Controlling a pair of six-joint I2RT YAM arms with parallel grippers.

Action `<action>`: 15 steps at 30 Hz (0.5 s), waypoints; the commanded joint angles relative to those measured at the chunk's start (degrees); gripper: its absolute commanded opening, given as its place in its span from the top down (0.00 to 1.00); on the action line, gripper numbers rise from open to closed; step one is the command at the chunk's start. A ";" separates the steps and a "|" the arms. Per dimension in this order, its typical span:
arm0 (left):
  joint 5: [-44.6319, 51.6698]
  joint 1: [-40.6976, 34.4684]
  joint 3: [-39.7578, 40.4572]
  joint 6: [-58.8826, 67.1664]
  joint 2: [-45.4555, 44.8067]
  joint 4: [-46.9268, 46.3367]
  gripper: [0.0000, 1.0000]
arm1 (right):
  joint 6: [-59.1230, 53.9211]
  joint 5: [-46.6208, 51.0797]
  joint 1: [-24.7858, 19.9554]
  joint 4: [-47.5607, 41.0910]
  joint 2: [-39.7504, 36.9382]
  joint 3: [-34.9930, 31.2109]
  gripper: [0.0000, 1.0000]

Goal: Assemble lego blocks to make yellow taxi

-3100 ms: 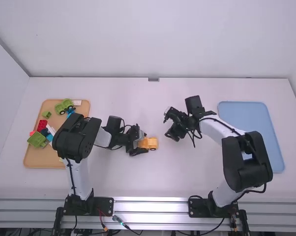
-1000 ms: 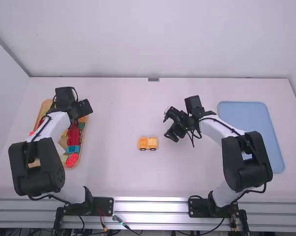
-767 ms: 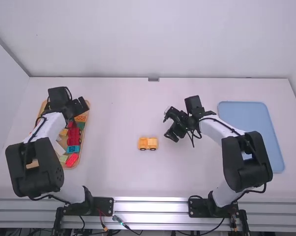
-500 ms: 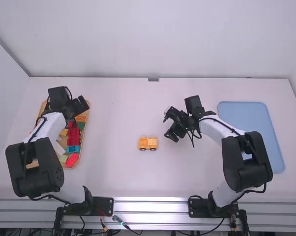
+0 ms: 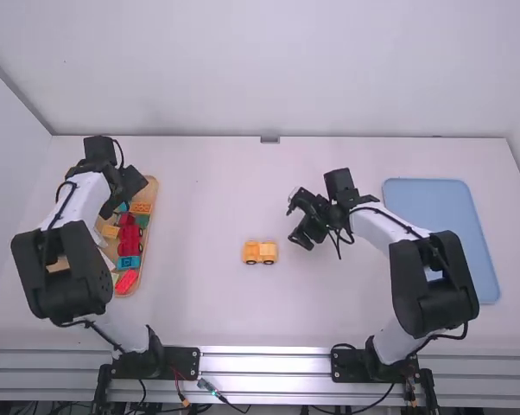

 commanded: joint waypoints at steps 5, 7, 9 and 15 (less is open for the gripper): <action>0.22 5.57 2.45 -10.49 5.25 -3.52 0.01 | 4.46 5.46 0.39 -0.22 -1.31 1.22 0.01; 1.60 7.04 2.05 -12.70 5.35 -4.35 0.01 | 4.44 5.49 0.37 -0.28 -1.31 1.22 0.01; 1.92 8.13 1.60 -14.91 5.35 -4.83 0.01 | 4.46 5.14 0.26 -0.22 -1.31 1.22 0.01; 2.58 8.63 -0.07 -11.21 5.55 -3.82 0.01 | 4.44 5.20 1.25 -0.22 -1.31 1.22 0.01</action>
